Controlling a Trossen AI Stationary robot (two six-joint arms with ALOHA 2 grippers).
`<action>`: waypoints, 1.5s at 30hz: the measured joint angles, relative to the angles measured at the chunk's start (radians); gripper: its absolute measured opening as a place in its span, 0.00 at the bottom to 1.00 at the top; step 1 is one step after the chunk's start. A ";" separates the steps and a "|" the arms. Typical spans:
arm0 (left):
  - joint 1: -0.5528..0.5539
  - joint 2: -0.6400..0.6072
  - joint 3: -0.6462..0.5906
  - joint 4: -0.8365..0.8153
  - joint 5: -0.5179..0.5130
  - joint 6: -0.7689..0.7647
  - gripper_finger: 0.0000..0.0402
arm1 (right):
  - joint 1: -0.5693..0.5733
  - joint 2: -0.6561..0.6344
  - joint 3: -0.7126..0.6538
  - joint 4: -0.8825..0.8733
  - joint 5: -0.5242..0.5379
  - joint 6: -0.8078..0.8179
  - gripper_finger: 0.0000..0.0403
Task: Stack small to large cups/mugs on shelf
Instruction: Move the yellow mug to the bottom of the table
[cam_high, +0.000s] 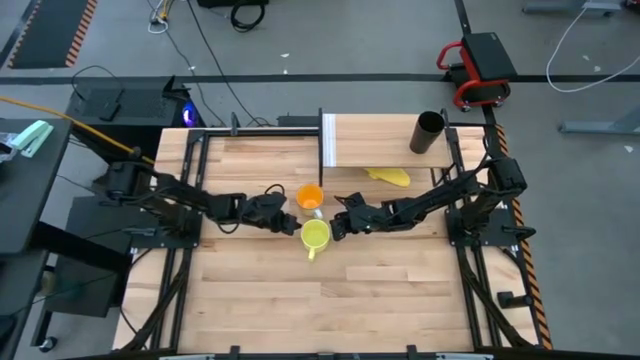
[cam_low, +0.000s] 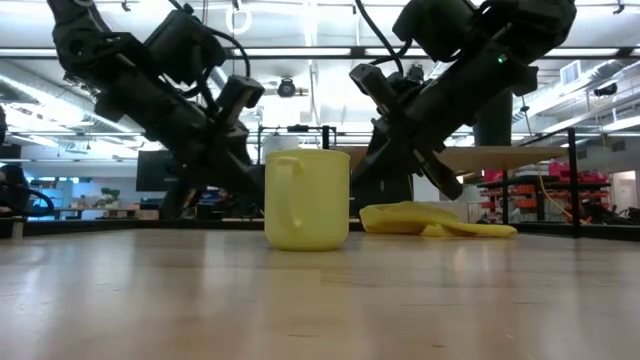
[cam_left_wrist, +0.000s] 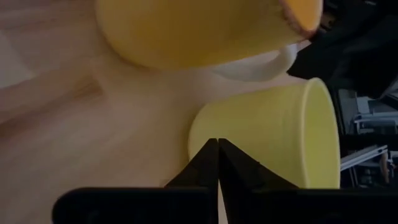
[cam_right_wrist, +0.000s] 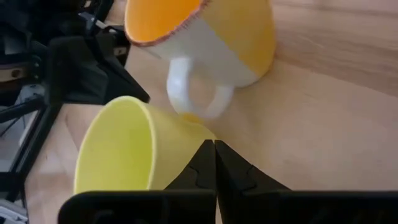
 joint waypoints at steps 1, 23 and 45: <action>-0.002 0.010 0.007 0.004 -0.002 0.000 0.02 | 0.000 0.000 0.000 -0.001 0.000 0.001 0.00; -0.074 0.080 0.106 0.002 -0.007 -0.012 0.03 | 0.083 0.000 0.004 -0.002 -0.045 0.014 0.00; -0.354 0.080 0.106 0.005 -0.172 -0.206 0.06 | 0.288 0.000 0.005 -0.006 -0.045 0.139 0.00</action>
